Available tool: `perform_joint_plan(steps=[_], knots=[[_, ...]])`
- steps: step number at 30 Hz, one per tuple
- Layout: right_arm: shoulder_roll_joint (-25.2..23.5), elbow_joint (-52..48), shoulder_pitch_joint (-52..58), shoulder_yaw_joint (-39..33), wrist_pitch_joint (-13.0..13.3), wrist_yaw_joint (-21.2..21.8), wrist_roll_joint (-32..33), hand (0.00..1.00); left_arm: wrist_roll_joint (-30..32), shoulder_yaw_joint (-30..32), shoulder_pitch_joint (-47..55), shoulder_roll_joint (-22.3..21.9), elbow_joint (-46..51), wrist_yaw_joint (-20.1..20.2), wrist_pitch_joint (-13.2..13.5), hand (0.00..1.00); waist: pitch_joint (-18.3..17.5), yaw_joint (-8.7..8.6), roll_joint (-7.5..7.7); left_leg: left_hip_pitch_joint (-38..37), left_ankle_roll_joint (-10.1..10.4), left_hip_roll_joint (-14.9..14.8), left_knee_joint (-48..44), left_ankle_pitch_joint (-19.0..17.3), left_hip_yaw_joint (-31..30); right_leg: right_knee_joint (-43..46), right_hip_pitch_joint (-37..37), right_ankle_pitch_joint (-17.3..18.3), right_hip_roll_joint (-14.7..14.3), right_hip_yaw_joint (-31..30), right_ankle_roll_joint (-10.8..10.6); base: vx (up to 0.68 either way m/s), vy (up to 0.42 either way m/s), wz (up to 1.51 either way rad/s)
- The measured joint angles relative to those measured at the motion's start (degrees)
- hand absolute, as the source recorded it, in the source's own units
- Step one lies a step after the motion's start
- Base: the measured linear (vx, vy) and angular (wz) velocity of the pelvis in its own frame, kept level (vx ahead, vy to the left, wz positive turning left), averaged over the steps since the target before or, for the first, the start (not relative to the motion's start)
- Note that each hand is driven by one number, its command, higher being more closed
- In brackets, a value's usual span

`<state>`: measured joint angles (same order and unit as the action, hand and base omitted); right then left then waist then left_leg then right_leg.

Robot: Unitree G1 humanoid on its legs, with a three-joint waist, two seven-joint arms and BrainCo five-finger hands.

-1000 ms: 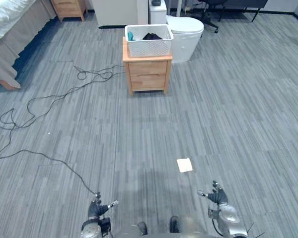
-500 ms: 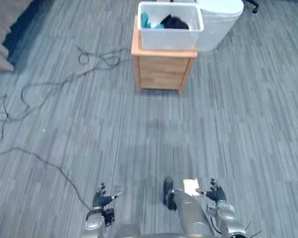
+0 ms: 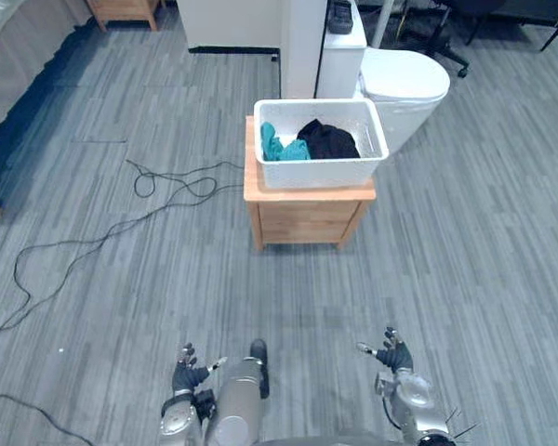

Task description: Pick up the laundry basket with both hands and put the clothes into the washing machine.

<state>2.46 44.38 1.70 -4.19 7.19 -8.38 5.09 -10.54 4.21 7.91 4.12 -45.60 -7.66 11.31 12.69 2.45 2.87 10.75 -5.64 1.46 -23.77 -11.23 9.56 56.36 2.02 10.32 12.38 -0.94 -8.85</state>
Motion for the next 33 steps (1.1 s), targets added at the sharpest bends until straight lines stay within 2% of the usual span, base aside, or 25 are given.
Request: perform_joint_plan(steps=[1, 3, 4, 6, 7, 8, 9, 10, 11, 12, 13, 14, 15, 16, 17, 18, 19, 20, 22, 23, 24, 25, 28, 30, 33], knots=[[-0.03, 0.02, 0.07, 0.56, 0.0, 0.12, -0.08, 0.0, 0.01, -0.04, 0.1, 0.32, 0.01, -0.02, -0.12, 0.0, 0.04, -0.07, -0.06, -5.0, 0.0, 0.27, 2.79, -0.95, 0.04, 4.91, 2.8, 1.52, 0.64, 2.76, 2.57, 0.48, 0.144, -0.14], [-0.05, 0.1, 0.09, 0.91, 0.14, 0.5, -0.28, 0.0, -0.01, -0.04, 0.1, 0.83, -0.01, 0.0, -0.14, 0.0, 0.02, -0.15, -0.13, -11.38, 0.12, 0.22, 7.63, -1.3, 0.03, 4.94, 7.07, 3.58, 0.51, 7.18, 5.06, 0.42, 0.065, -0.1], [0.17, 0.27, 0.12, 0.9, 0.13, 0.9, -0.74, 0.0, -0.02, -0.04, 0.1, 0.89, -0.07, 0.02, -0.14, 0.0, 0.04, -0.41, -0.23, -14.67, 0.18, -0.12, 9.88, -1.26, 0.0, 0.58, 9.31, 5.32, 0.05, 10.17, 5.54, 0.47, -0.001, 0.01], [0.34, 0.4, 0.21, 0.89, 0.13, 0.91, -1.21, 0.0, -0.02, -0.01, 0.09, 0.91, -0.48, 0.04, -0.14, 0.0, 0.13, -1.09, -0.65, -17.02, 0.19, -0.95, 11.45, -1.26, -0.16, -7.98, 11.95, 6.26, -0.93, 13.54, 5.22, 0.37, -0.053, 0.16], [0.28, 0.42, 0.2, 0.91, 0.11, 0.9, -1.2, 0.0, -0.02, -0.03, -0.03, 0.98, -1.31, 0.06, -0.2, 0.0, 0.1, -1.98, -0.81, -18.21, 0.42, -2.07, 12.15, -1.4, -0.68, -20.18, 13.71, 5.37, -2.8, 14.68, 5.31, 0.29, -0.076, 0.29], [0.32, 0.42, 0.44, 0.89, 0.11, 0.9, -1.2, 0.0, -0.02, -0.04, -0.03, 1.24, -1.46, 0.06, -0.2, 0.0, 0.05, -2.12, -0.85, -18.67, 0.96, -2.57, 12.33, -1.69, -0.8, -25.82, 14.02, 3.7, -3.8, 14.6, 5.35, 0.37, -0.106, 0.31], [0.32, 0.38, 0.96, 0.87, 0.12, 0.9, -1.2, 0.0, 0.05, -0.06, 0.01, 1.59, -1.77, 0.04, -0.15, 0.0, -0.09, -2.11, -0.69, -19.66, 2.97, -2.65, 12.83, -2.54, -0.81, -34.36, 13.84, -1.16, -5.24, 14.4, 5.68, 0.46, -0.161, 0.26], [0.62, 0.73, 2.66, 0.87, 0.12, 0.91, -1.2, 0.0, 0.19, -0.12, 0.24, 1.56, -2.93, 0.12, -0.24, 0.0, -0.66, -1.87, 0.34, -21.65, 6.39, -2.51, 12.82, -4.76, -1.83, -38.76, 13.52, -12.47, -6.12, 12.39, 10.02, 0.46, -0.152, 0.08], [1.38, 1.97, 2.4, 0.9, -0.13, 0.94, -1.21, 0.0, 0.22, -0.02, 0.16, 0.61, -4.02, 0.06, -0.34, 0.0, -1.11, -1.37, -1.32, -22.51, 7.32, -3.93, 12.51, -5.13, -2.01, -36.86, 13.45, -11.54, -7.09, 12.69, 10.03, 0.37, -0.125, 0.01], [1.38, 1.95, 2.49, 0.88, -0.22, 0.94, -1.21, 0.0, 0.29, -0.03, 0.76, 0.47, -4.11, 0.15, -0.33, 0.0, -1.81, -1.52, -1.67, -22.4, 7.93, -4.75, 11.47, -4.79, -2.18, -36.66, 13.33, -10.04, -7.49, 12.87, 10.08, 0.38, -0.173, -0.18], [1.49, 1.64, 2.42, 0.74, -0.21, 0.98, -1.21, 0.0, 0.52, 0.35, 1.35, -0.06, -4.11, 0.13, -0.3, 0.0, -1.91, -1.67, -2.35, -20.56, 8.15, -5.79, 6.23, -4.78, -2.49, -36.74, 12.62, -8.19, -8.06, 13.37, 10.47, 0.45, -0.25, -0.05], [1.61, 1.21, 2.89, 0.7, -0.23, 0.98, -1.26, 0.0, 0.83, 1.25, 1.5, -0.98, -4.11, 0.1, -0.31, 0.0, -1.72, -1.75, -3.23, -16.73, 9.16, -7.54, -4.13, -4.31, -3.26, -38.16, 10.36, -6.73, -9.33, 13.5, 10.41, 0.46, -0.271, -0.02], [1.62, 1.08, 3.32, 0.74, -0.28, 0.96, -1.25, 0.0, 1.15, 1.67, 1.65, -1.39, -4.0, 0.12, -0.3, 0.0, -1.75, -1.74, -3.69, -14.49, 11.1, -8.56, -10.23, -3.08, -3.44, -39.35, 8.73, -6.46, -10.27, 13.64, 10.71, 0.37, -0.187, -0.07], [1.49, -0.18, 4.21, 0.9, -0.62, 0.94, -1.23, 0.0, 1.15, 2.69, 2.29, -2.36, -3.28, 0.12, -0.25, 0.0, -1.56, -1.35, -4.17, -10.04, 13.55, -11.77, -21.54, -0.44, -3.88, -41.48, 5.07, -5.86, -12.2, 13.43, 11.89, 0.36, -0.146, -0.22], [1.09, -1.25, 4.94, 0.7, -0.66, 0.89, -1.2, 0.0, 0.96, 3.22, 3.01, -2.78, -2.93, 0.15, -0.05, 0.0, -1.83, -1.16, -4.58, -7.33, 12.88, -13.77, -27.18, -1.43, -3.58, -42.51, 2.15, -5.49, -13.41, 13.37, 12.37, 0.36, -0.123, -0.29], [1.05, -1.31, 4.9, 0.67, -0.68, 0.86, -1.2, 0.0, 1.0, 3.12, 2.95, -2.76, -2.93, 0.14, -0.06, 0.0, -1.83, -1.14, -4.39, -6.82, 12.21, -13.98, -27.21, -1.85, -3.57, -42.84, 1.53, -5.32, -13.55, 13.25, 12.46, 0.3, -0.097, -0.33], [1.05, -1.31, 4.83, 0.53, -0.7, 0.86, -1.2, 0.0, 1.02, 2.76, 2.81, -2.84, -2.93, 0.23, -0.05, 0.0, -1.78, -1.2, -3.5, -5.38, 11.06, -13.6, -23.71, -2.92, -2.81, -44.48, -0.07, -5.28, -13.52, 12.3, 12.4, 0.21, -0.054, -0.28], [1.04, -1.34, 4.48, 0.52, -0.68, 0.83, -1.2, 0.0, 1.02, 2.74, 2.6, -2.84, -2.94, 0.29, -0.05, 0.0, -1.89, -1.15, -3.75, -5.09, 10.86, -13.1, -20.67, -3.51, -2.58, -45.29, -0.77, -5.4, -13.4, 11.73, 12.26, 0.25, -0.034, -0.41], [1.64, -1.33, 3.48, -0.97, -0.71, 0.61, -1.21, 0.0, 1.06, 2.66, 2.11, -2.89, -3.12, 0.28, -0.07, 0.0, -1.96, -1.07, -3.92, -4.59, 10.95, -11.22, -4.99, -3.99, -3.32, -46.91, -2.44, -5.67, -12.94, 9.97, 11.79, 0.28, 0.055, -0.37], [1.57, -1.33, 3.42, -1.45, -0.73, 0.55, -1.23, 0.0, 1.07, 2.66, 2.11, -2.89, -3.15, 0.29, -0.07, 0.0, -1.99, -1.06, -3.98, -4.72, 11.34, -10.63, -0.85, -3.47, -3.74, -47.06, -2.57, -5.64, -12.67, 9.74, 11.62, 0.27, 0.133, -0.24], [1.94, -1.37, 3.37, -1.9, -0.74, 0.17, -1.24, 0.0, 1.09, 2.59, 2.17, -2.94, -3.34, 0.27, -0.09, 0.0, -2.36, -1.09, -4.7, -5.68, 11.5, -9.48, 8.1, 1.78, -4.76, -47.49, -2.96, -5.33, -12.49, 9.21, 10.53, 0.27, 0.188, -0.28], [2.18, -1.37, 3.46, -1.78, -0.85, -0.36, -1.25, 0.0, 1.08, 2.67, 2.14, -2.6, -3.86, 0.2, -0.16, 0.0, -2.51, -0.92, -4.38, -7.0, 9.9, -8.78, 10.0, 5.24, -4.1, -48.02, -3.51, -5.3, -12.0, 8.27, 9.42, 0.26, 0.187, -0.21], [1.85, -3.59, 4.45, -1.75, -0.77, -0.47, -1.39, 0.0, 1.06, 2.69, 2.25, -1.46, -3.65, 0.16, -0.14, 0.0, -3.3, -0.62, -2.85, -9.94, 8.38, -6.0, 14.89, 6.42, -3.12, -50.51, -5.26, -5.27, -9.44, 8.01, 7.6, 0.17, 0.152, 0.02], [2.1, -5.1, 4.46, -2.17, -0.78, -0.65, -1.53, 0.0, 1.0, 2.85, 2.33, -1.01, -2.72, 0.16, -0.15, 0.0, -3.34, -0.19, -2.81, -11.53, 7.74, -4.86, 17.22, 7.08, -2.96, -51.26, -5.96, -5.27, -8.58, 7.79, 7.03, 0.08, 0.092, -0.01], [2.91, -8.58, 3.42, -3.14, -0.72, -1.6, -1.71, 0.0, 0.65, 3.79, 3.61, 0.32, 3.86, 0.08, 0.0, 0.0, -3.74, -0.1, -2.88, -12.86, 7.08, -3.5, 20.78, 8.23, -3.07, -52.49, -5.99, -5.33, -7.98, 7.79, 6.32, 0.07, 0.058, 0.02]])
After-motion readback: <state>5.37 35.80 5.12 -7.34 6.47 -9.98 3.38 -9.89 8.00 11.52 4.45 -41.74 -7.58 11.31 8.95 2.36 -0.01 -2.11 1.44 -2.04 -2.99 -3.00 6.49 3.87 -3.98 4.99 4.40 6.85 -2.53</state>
